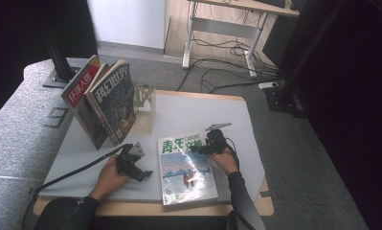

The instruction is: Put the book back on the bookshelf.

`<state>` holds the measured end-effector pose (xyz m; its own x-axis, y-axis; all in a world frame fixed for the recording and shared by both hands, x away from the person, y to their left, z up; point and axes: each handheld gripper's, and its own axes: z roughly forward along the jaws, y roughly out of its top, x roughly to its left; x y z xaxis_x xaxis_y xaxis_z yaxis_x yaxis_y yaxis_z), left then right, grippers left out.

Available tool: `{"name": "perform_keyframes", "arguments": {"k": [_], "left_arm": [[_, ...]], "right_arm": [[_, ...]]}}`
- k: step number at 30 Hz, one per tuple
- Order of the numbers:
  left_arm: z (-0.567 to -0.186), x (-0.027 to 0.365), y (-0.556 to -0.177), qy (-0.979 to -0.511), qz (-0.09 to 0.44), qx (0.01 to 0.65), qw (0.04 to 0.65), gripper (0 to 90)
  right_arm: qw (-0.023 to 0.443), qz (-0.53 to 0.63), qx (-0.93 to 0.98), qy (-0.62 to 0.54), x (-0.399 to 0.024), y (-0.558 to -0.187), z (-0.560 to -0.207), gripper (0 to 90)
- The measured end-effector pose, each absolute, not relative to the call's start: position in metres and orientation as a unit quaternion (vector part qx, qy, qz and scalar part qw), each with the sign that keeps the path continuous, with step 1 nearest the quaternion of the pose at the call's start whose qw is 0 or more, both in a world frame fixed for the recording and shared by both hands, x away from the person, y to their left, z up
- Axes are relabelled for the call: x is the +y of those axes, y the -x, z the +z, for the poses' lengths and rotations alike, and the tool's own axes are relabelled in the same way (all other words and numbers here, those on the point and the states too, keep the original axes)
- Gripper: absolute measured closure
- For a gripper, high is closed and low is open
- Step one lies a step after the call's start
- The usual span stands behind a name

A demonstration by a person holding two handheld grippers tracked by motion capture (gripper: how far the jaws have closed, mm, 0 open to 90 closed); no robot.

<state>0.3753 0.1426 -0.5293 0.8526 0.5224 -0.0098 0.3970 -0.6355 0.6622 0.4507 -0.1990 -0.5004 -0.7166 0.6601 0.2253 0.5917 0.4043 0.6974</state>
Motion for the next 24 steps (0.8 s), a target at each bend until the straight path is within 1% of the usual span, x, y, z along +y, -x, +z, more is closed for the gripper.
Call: {"name": "perform_keyframes", "arguments": {"k": [5,6,7,8,12,14,15,17,18,19,20,21,22,24], "left_arm": [[-0.529,0.142,-0.375,-0.899,0.092,0.256,0.343,1.4],[-0.529,0.142,-0.375,-0.899,0.092,0.256,0.343,1.4],[-0.529,0.142,-0.375,-0.899,0.092,0.256,0.342,1.4],[-0.529,0.142,-0.375,-0.899,0.092,0.256,0.342,1.4],[-0.529,0.143,-0.375,-0.900,0.092,0.255,0.341,1.4],[-0.529,0.143,-0.375,-0.901,0.092,0.254,0.340,1.4],[-0.529,0.143,-0.375,-0.901,0.092,0.254,0.340,1.4],[-0.529,0.143,-0.375,-0.901,0.092,0.254,0.340,1.4],[-0.529,0.143,-0.375,-0.901,0.092,0.254,0.340,1.4],[-0.529,0.143,-0.375,-0.900,0.092,0.254,0.341,1.4],[-0.529,0.143,-0.375,-0.900,0.092,0.255,0.341,1.4],[-0.529,0.143,-0.375,-0.900,0.092,0.255,0.341,1.4],[-0.529,0.143,-0.375,-0.900,0.092,0.255,0.341,1.4],[-0.529,0.143,-0.375,-0.902,0.093,0.252,0.338,1.5]], "right_arm": [[0.048,0.411,0.829,-0.376,-0.198,-0.457,-0.497,39.8],[0.041,0.416,0.828,-0.373,-0.198,-0.456,-0.496,45.8],[0.041,0.416,0.828,-0.373,-0.198,-0.456,-0.496,45.8],[0.016,0.432,0.823,-0.369,-0.200,-0.454,-0.496,47.0],[0.014,0.422,0.832,-0.360,-0.199,-0.446,-0.497,49.5],[0.016,0.422,0.833,-0.358,-0.201,-0.445,-0.496,53.5],[0.016,0.422,0.833,-0.358,-0.201,-0.445,-0.496,53.5],[0.017,0.425,0.830,-0.362,-0.202,-0.449,-0.494,58.9],[0.017,0.425,0.830,-0.362,-0.202,-0.449,-0.494,58.9],[0.019,0.422,0.831,-0.363,-0.201,-0.451,-0.493,60.3],[0.021,0.417,0.832,-0.366,-0.200,-0.453,-0.493,63.5],[0.021,0.417,0.832,-0.366,-0.200,-0.453,-0.493,63.5],[0.025,0.416,0.831,-0.369,-0.199,-0.454,-0.493,70.8],[0.033,0.419,0.826,-0.376,-0.200,-0.451,-0.491,81.7]]}}
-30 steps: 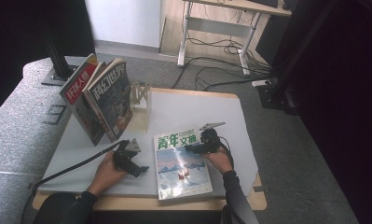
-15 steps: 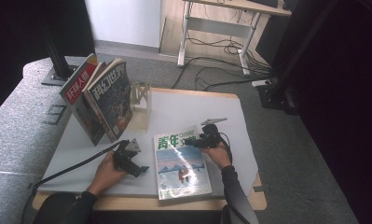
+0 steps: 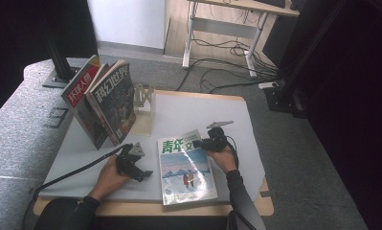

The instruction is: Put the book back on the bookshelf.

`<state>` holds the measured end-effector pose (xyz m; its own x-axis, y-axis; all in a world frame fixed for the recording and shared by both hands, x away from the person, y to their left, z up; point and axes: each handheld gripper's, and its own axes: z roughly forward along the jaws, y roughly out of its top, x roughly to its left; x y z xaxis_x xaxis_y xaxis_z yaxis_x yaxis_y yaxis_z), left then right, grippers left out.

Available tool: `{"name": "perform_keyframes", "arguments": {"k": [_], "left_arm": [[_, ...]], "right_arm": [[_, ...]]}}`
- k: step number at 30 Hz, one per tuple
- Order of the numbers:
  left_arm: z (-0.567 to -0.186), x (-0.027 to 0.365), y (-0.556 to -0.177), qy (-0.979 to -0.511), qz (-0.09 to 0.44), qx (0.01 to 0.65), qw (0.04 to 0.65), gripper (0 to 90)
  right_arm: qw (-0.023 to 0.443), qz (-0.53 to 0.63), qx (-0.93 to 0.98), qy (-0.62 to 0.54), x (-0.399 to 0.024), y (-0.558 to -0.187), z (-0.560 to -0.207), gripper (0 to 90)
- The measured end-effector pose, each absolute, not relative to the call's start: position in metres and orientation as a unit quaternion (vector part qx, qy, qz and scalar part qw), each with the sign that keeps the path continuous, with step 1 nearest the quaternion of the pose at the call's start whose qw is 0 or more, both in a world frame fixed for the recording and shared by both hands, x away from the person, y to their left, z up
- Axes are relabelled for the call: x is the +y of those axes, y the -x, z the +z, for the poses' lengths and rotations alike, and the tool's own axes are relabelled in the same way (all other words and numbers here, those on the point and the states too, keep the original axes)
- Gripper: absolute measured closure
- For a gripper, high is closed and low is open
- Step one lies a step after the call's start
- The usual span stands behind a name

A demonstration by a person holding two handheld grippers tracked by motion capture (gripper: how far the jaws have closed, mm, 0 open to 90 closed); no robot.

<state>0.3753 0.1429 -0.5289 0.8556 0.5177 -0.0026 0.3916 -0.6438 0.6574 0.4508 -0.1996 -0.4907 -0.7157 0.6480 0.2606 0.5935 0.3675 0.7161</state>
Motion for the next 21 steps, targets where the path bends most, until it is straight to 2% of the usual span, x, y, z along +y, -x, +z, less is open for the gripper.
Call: {"name": "perform_keyframes", "arguments": {"k": [2,15,18,19,20,21], "left_arm": [[-0.529,0.143,-0.375,-0.902,0.093,0.252,0.338,1.5],[-0.528,0.142,-0.374,-0.898,0.093,0.263,0.339,3.1],[-0.525,0.142,-0.374,-0.895,0.099,0.275,0.338,7.8],[-0.524,0.143,-0.374,-0.894,0.099,0.276,0.339,12.1],[-0.522,0.143,-0.375,-0.886,0.075,0.284,0.359,17.6],[-0.522,0.143,-0.375,-0.886,0.075,0.284,0.359,17.8]], "right_arm": [[0.032,0.428,0.821,-0.377,-0.201,-0.447,-0.488,84.4],[0.068,0.443,0.831,-0.329,-0.190,-0.424,-0.457,84.8],[0.070,0.448,0.830,-0.325,-0.191,-0.422,-0.454,84.8],[0.070,0.450,0.829,-0.324,-0.191,-0.421,-0.453,84.8],[0.071,0.454,0.828,-0.320,-0.193,-0.419,-0.450,84.8],[0.071,0.454,0.828,-0.320,-0.193,-0.419,-0.450,84.8]]}}
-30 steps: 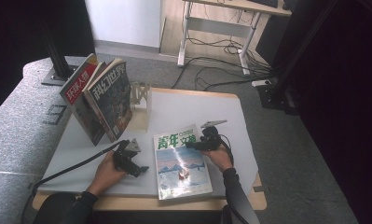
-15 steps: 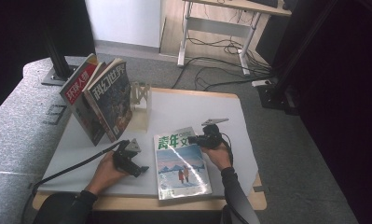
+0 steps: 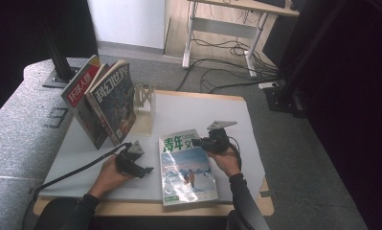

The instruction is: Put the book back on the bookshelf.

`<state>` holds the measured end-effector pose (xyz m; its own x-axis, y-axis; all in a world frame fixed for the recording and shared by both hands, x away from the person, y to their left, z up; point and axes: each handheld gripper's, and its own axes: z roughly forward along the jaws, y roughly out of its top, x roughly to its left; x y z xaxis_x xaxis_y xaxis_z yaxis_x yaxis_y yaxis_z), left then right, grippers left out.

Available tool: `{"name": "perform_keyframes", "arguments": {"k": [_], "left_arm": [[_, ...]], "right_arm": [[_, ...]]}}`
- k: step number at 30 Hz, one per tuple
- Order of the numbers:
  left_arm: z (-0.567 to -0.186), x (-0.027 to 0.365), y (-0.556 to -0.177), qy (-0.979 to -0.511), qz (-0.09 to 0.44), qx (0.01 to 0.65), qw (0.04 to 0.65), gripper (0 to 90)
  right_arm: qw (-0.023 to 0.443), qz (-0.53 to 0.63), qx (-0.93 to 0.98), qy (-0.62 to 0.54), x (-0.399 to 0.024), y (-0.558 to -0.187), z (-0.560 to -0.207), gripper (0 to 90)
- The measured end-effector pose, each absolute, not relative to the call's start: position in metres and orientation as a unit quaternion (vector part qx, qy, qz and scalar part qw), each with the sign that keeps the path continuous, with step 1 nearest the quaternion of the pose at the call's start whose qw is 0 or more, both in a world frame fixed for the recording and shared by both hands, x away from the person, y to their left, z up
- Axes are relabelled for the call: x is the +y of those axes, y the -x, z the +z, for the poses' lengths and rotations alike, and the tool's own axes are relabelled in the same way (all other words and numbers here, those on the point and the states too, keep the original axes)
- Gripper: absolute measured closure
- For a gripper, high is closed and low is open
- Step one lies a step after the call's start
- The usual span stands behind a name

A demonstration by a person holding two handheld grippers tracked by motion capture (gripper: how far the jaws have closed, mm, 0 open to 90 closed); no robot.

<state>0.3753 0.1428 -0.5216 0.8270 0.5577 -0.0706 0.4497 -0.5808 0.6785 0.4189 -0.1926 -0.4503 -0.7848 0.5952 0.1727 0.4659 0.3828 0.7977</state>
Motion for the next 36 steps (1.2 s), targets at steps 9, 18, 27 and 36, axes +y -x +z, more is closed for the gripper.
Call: {"name": "perform_keyframes", "arguments": {"k": [9,18,27,36], "left_arm": [[-0.509,0.125,-0.376,-0.863,0.026,0.279,0.420,19.6],[-0.508,0.111,-0.376,-0.859,0.005,0.274,0.433,20.4],[-0.516,0.099,-0.373,-0.859,-0.032,0.266,0.436,23.2],[-0.519,0.099,-0.379,-0.852,-0.100,0.293,0.423,37.0]], "right_arm": [[0.080,0.466,0.826,-0.306,-0.198,-0.409,-0.439,84.8],[0.092,0.476,0.824,-0.295,-0.204,-0.400,-0.430,84.7],[0.096,0.482,0.821,-0.291,-0.208,-0.395,-0.430,84.7],[0.097,0.486,0.820,-0.287,-0.208,-0.397,-0.429,84.6]]}}
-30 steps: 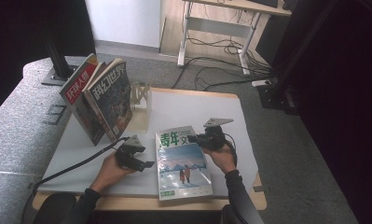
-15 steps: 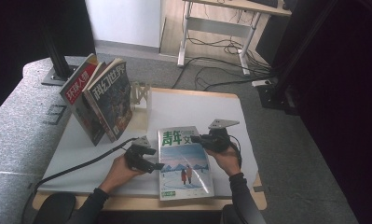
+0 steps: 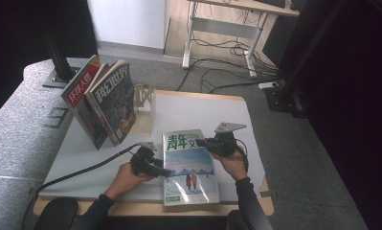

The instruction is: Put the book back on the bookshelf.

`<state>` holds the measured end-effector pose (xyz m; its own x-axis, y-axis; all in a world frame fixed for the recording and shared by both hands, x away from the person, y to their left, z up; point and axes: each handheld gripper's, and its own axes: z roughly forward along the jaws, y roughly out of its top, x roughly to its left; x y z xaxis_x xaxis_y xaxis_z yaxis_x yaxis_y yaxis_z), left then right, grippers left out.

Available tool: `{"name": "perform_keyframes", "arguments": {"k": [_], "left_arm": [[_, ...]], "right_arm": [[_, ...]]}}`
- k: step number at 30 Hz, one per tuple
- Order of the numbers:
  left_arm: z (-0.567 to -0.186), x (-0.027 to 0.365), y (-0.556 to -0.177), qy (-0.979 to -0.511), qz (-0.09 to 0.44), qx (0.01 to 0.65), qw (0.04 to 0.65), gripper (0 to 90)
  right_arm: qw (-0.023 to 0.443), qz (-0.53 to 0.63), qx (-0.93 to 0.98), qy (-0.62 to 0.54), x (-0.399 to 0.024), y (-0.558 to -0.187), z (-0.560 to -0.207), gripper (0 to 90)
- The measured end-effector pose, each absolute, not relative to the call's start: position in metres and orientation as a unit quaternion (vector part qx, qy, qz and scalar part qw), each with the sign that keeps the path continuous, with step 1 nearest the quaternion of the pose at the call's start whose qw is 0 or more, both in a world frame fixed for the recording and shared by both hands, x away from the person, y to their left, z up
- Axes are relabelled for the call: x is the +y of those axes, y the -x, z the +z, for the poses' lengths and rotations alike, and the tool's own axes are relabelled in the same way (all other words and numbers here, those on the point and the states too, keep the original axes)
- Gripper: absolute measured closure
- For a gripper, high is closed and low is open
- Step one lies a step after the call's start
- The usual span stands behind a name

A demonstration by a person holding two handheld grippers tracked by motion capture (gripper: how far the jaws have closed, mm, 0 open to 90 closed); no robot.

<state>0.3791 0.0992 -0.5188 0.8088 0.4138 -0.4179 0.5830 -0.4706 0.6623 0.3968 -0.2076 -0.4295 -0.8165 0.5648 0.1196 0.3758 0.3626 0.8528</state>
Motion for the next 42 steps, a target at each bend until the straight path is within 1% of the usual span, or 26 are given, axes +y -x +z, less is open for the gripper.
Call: {"name": "perform_keyframes", "arguments": {"k": [6,7,8,10,14,19,26,29,42], "left_arm": [[-0.515,0.100,-0.377,-0.852,-0.098,0.287,0.427,40.5],[-0.513,0.101,-0.377,-0.850,-0.101,0.285,0.431,44.5],[-0.511,0.101,-0.376,-0.849,-0.098,0.282,0.436,44.5],[-0.508,0.100,-0.375,-0.851,-0.092,0.275,0.438,47.4],[-0.506,0.100,-0.376,-0.851,-0.098,0.276,0.436,48.2],[-0.502,0.101,-0.378,-0.849,-0.099,0.280,0.437,52.0],[-0.489,0.103,-0.379,-0.855,-0.062,0.279,0.433,53.0],[-0.484,0.106,-0.379,-0.853,-0.046,0.282,0.436,54.9],[-0.464,0.113,-0.381,-0.842,0.006,0.282,0.461,60.5]], "right_arm": [[0.097,0.489,0.817,-0.289,-0.211,-0.397,-0.428,84.6],[0.099,0.487,0.817,-0.292,-0.213,-0.398,-0.429,84.5],[0.099,0.487,0.817,-0.292,-0.213,-0.398,-0.429,84.5],[0.101,0.487,0.814,-0.300,-0.215,-0.401,-0.429,84.5],[0.101,0.488,0.813,-0.302,-0.217,-0.403,-0.428,84.5],[0.106,0.490,0.811,-0.302,-0.219,-0.404,-0.424,84.3],[0.113,0.498,0.805,-0.300,-0.217,-0.406,-0.418,84.3],[0.119,0.503,0.802,-0.299,-0.216,-0.406,-0.414,84.0],[0.139,0.511,0.794,-0.300,-0.217,-0.411,-0.403,83.5]]}}
